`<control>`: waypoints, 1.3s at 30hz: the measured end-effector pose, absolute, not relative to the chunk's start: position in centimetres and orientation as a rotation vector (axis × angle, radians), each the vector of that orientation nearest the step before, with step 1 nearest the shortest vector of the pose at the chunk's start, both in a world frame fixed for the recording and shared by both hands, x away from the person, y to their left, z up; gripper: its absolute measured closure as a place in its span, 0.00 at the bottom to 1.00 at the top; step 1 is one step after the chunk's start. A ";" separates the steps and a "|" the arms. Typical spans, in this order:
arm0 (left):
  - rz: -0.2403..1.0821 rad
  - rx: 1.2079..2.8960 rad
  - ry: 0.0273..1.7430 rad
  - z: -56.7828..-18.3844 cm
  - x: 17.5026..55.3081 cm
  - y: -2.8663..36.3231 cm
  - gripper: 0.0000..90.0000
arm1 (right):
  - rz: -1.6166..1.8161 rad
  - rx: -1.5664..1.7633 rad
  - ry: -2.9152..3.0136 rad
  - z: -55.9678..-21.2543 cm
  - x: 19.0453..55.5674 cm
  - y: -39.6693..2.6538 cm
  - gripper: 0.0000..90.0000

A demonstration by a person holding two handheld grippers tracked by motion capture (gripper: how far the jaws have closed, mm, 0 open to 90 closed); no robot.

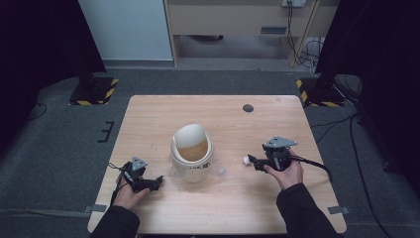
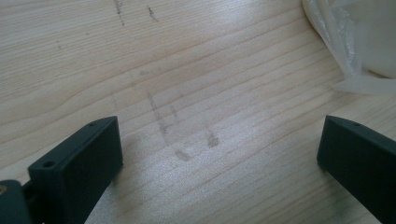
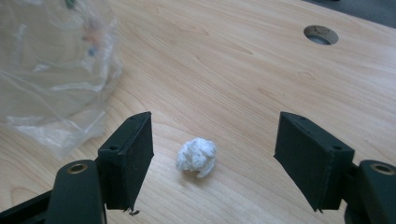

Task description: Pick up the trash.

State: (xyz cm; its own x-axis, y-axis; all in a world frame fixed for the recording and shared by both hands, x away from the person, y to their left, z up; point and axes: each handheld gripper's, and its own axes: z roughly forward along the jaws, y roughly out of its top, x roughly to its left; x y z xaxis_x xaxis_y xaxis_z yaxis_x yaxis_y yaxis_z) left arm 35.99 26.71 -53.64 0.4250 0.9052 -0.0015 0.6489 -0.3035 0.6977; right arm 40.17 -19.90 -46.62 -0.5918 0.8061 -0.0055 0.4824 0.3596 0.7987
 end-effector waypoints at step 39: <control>0.529 2.057 1.308 -53.6 36.0 26.7 0.00 | 0.961 1.121 2.378 -51.6 42.0 -17.8 0.51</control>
State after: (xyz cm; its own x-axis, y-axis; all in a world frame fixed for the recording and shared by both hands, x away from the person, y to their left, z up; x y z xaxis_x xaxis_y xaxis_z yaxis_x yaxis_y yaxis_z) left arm 35.99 26.71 -53.64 0.4249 0.9053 -0.0016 0.6490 -0.3033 0.6977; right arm 41.99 -17.77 -51.61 -0.6305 0.7760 -0.0176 0.5457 0.4593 0.7009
